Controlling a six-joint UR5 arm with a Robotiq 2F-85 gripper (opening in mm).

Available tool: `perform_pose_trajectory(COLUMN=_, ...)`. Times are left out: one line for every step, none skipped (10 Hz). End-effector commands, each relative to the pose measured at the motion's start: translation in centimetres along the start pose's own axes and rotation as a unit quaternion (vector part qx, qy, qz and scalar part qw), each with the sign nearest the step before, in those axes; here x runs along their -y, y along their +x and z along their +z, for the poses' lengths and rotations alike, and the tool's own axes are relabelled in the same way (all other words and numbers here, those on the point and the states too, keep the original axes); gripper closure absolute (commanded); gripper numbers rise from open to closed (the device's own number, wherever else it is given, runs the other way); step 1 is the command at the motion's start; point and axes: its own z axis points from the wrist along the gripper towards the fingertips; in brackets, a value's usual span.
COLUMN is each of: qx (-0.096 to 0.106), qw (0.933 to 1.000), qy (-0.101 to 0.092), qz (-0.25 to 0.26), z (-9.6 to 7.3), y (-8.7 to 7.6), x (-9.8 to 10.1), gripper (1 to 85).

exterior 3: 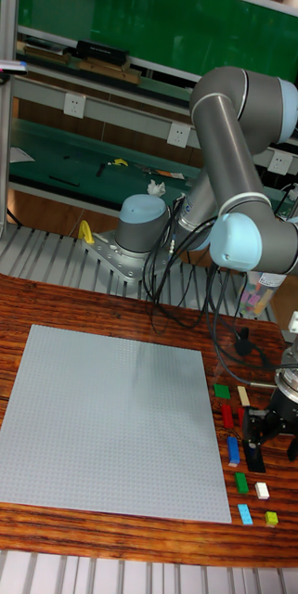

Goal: Build with small Lego blocks

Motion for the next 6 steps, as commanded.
perform_pose_trajectory(qx=0.002, qw=0.9999, qy=-0.011, qz=0.001, z=0.4, y=-0.1, x=-0.4, gripper=24.0)
perform_pose_trajectory(qx=0.001, qw=0.9999, qy=-0.009, qz=0.005, z=0.4, y=0.0, x=-0.3, gripper=24.0)
perform_pose_trajectory(qx=0.002, qw=1.0, qy=-0.001, qz=0.003, z=0.4, y=-0.1, x=0.1, gripper=24.0)
perform_pose_trajectory(qx=0.004, qw=1.0, qy=0.0, qz=0.001, z=0.4, y=-0.2, x=0.2, gripper=24.0)
perform_pose_trajectory(qx=0.004, qw=1.0, qy=0.0, qz=0.001, z=0.4, y=0.3, x=0.6, gripper=24.0)
perform_pose_trajectory(qx=0.004, qw=1.0, qy=0.0, qz=0.004, z=0.5, y=0.8, x=1.1, gripper=24.0)
